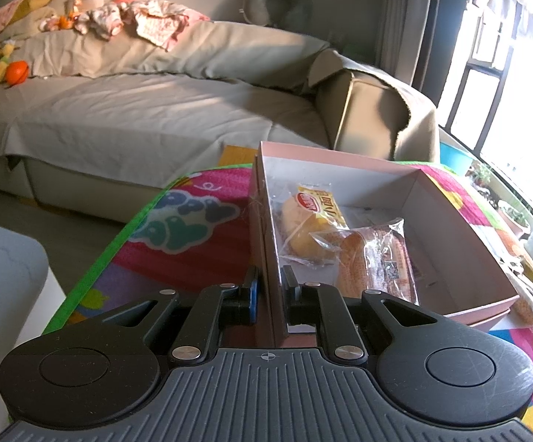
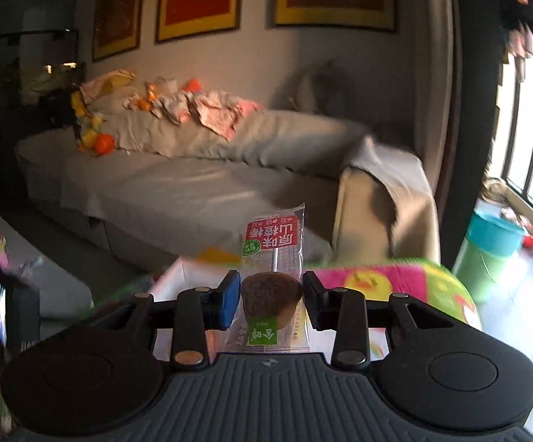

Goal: Organize objects
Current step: 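Lift the red-labelled packet with the right tool and drop it into the pink box, then move the right tool to the clear grain-stick packet and grasp it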

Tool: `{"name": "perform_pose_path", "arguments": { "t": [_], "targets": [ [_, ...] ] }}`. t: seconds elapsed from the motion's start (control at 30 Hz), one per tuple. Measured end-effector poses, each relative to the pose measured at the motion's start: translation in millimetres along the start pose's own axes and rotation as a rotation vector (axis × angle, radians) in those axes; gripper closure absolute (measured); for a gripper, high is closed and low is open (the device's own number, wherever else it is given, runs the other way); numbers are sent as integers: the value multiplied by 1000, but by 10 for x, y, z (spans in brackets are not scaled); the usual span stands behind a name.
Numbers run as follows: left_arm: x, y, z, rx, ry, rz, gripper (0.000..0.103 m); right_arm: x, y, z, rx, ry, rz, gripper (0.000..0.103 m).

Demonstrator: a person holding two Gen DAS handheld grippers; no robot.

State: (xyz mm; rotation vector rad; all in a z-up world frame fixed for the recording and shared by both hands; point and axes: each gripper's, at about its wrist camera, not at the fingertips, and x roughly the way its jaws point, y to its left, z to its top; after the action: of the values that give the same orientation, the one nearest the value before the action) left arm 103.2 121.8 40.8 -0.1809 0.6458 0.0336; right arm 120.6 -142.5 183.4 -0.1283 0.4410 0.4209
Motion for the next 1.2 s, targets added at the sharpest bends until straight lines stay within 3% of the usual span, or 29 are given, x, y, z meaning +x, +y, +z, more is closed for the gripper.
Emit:
{"name": "perform_pose_path", "arguments": {
  "t": [0.13, 0.2, 0.27, 0.4, 0.47, 0.87, 1.2],
  "targets": [
    [2, 2, 3, 0, 1, -2, 88, 503, 203, 91, -82, 5, 24, 62],
    [2, 0, 3, 0, 0, -1, 88, 692, 241, 74, -85, 36, 9, 54],
    [2, 2, 3, -1, 0, -4, 88, 762, 205, 18, -54, 64, 17, 51],
    [7, -2, 8, -3, 0, -6, 88, 640, -44, -146, 7, 80, -7, 37],
    [6, 5, 9, -2, 0, -6, 88, 529, -194, -255, 24, 89, -45, 34],
    [43, -29, 30, 0, 4, 1, 88, -148, -1009, -1208, 150, 196, -327, 25],
    [36, -34, 37, -4, 8, 3, 88, -293, -1278, -1791, 315, 289, -391, 20]
  ]
}}
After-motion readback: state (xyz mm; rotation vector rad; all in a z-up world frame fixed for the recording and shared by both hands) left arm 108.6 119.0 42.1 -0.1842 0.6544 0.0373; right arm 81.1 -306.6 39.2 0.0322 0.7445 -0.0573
